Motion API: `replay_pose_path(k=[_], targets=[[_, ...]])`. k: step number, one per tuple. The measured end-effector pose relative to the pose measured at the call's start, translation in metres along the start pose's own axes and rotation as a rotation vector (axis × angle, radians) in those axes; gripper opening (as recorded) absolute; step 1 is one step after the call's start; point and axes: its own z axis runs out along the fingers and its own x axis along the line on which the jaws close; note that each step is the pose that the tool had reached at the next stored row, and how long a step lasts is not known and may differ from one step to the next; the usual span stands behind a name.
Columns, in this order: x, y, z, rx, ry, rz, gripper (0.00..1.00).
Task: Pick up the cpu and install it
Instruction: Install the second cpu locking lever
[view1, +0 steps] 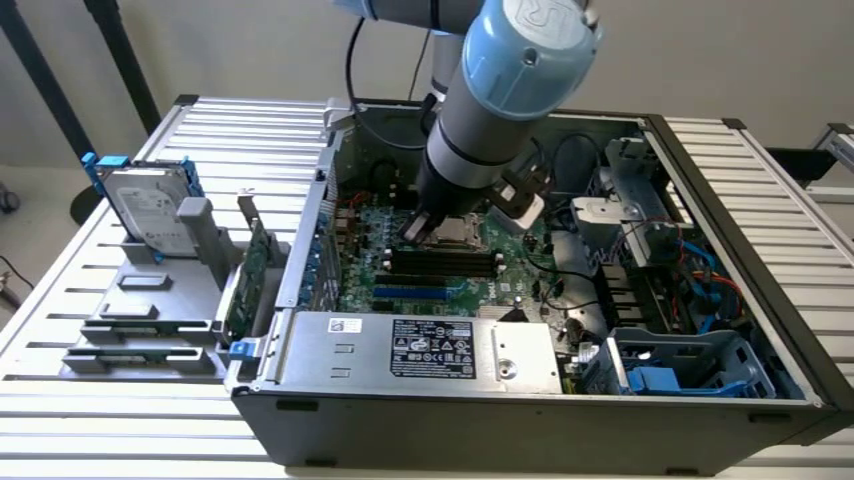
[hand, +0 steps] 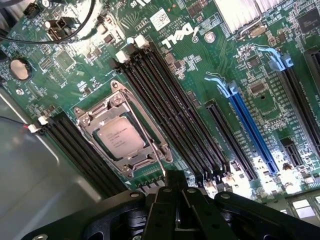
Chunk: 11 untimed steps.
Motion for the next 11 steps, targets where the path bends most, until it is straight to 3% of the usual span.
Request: replay_pose_path(k=[11], targets=[[-0.0019, -0.0053, 0.0025, -0.0074, 0.0081, -0.005, 0.11]])
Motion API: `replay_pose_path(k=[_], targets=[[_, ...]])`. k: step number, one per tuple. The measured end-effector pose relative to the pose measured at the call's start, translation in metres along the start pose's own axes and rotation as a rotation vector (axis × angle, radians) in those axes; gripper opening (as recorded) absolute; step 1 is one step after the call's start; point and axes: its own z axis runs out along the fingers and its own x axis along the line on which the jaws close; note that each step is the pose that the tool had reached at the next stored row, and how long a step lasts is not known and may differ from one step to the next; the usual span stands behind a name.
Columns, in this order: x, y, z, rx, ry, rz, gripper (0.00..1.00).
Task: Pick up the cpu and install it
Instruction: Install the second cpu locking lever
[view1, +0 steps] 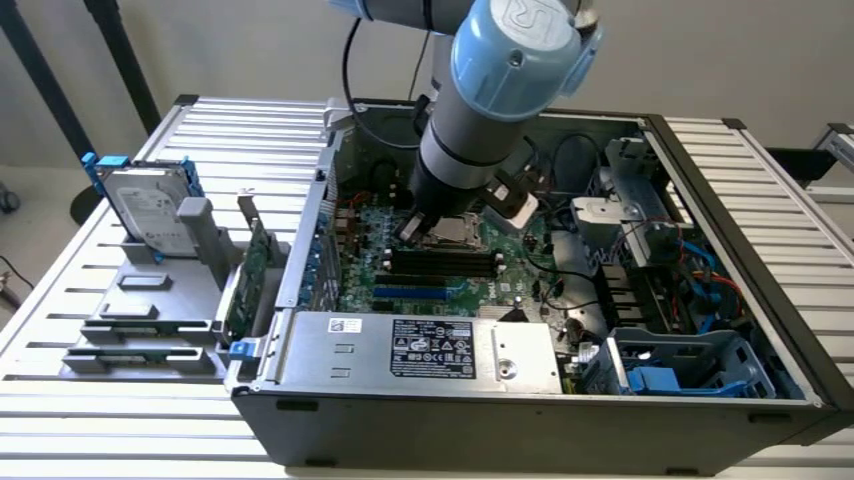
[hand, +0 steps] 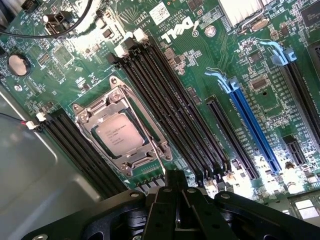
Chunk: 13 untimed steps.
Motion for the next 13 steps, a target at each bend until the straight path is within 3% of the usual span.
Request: replay_pose_path(k=[9, 13], targets=[[0.002, -0.0031, 0.002, -0.0114, 0.008, -0.009, 0.11], [0.0008, -0.0042, 0.0039, -0.0219, 0.0146, -0.016, 0.11]])
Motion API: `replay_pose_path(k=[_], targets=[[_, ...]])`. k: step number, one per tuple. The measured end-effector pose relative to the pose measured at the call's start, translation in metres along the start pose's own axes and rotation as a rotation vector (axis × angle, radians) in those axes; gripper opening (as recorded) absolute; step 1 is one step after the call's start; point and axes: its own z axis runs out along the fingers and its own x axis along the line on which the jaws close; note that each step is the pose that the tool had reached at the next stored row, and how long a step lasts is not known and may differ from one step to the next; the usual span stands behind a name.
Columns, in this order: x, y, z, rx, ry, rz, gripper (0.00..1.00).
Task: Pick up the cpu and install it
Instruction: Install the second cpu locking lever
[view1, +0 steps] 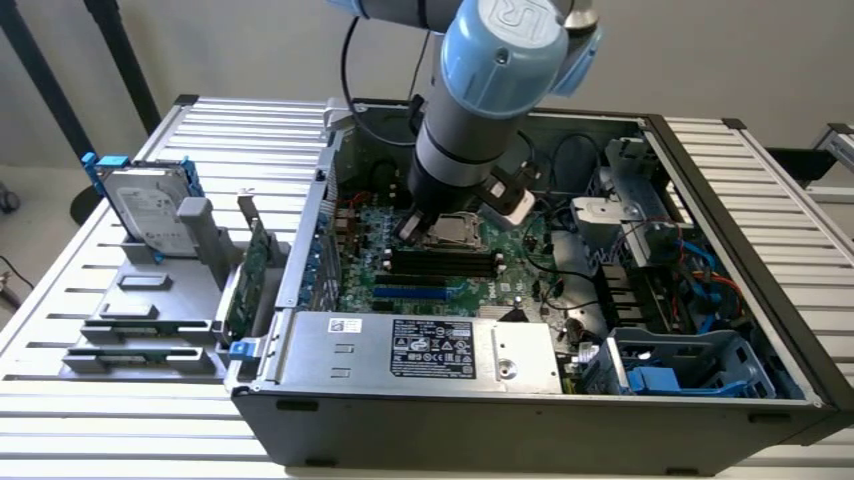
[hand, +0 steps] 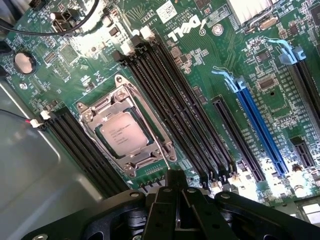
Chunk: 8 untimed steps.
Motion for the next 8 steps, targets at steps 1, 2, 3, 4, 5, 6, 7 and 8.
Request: replay_pose_path(k=[1, 2, 3, 4, 5, 6, 7, 8], targets=[[-0.0005, -0.0004, 0.0007, -0.0025, 0.0015, -0.002, 0.11], [-0.0012, -0.0009, 0.0015, -0.0047, 0.0028, -0.004, 0.11], [-0.002, -0.0018, 0.0024, -0.0057, 0.0032, -0.006, 0.11], [-0.0027, -0.0026, 0.0031, -0.0062, 0.0031, -0.008, 0.11], [-0.0032, -0.0034, 0.004, -0.0065, 0.0029, -0.01, 0.11], [-0.0034, -0.004, 0.0048, -0.0066, 0.0026, -0.011, 0.11], [-0.0035, -0.0045, 0.0057, -0.0068, 0.0023, -0.013, 0.11], [-0.0036, -0.0046, 0.0065, -0.007, 0.0025, -0.015, 0.11]])
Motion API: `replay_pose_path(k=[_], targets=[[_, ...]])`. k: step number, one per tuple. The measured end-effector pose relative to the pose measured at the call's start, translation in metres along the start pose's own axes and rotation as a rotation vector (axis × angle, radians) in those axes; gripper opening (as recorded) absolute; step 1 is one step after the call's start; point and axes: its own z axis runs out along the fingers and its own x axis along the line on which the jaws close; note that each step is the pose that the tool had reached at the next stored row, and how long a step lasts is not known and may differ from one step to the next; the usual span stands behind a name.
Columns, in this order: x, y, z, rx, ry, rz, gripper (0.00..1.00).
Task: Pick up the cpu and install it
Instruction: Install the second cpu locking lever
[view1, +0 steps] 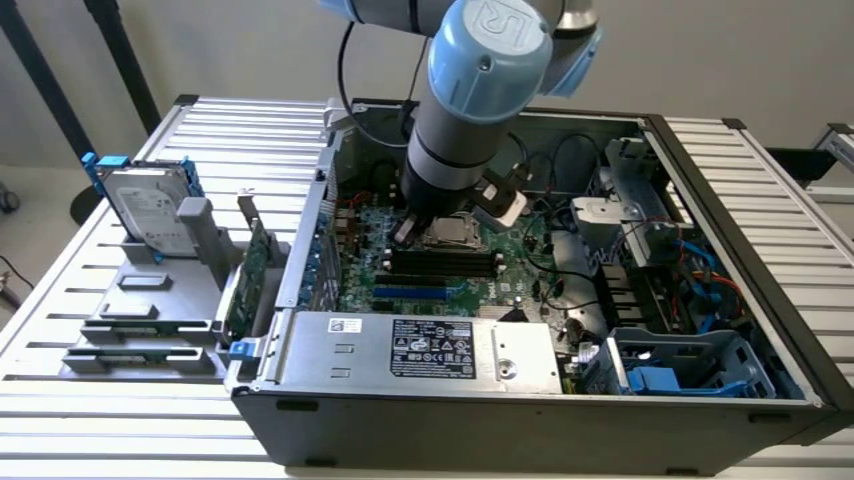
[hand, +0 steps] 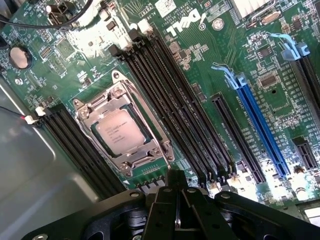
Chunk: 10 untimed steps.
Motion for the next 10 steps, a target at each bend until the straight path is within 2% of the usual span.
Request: replay_pose_path(k=[10], targets=[[0.0008, 0.0003, 0.0079, -0.0081, 0.003, -0.016, 0.11]])
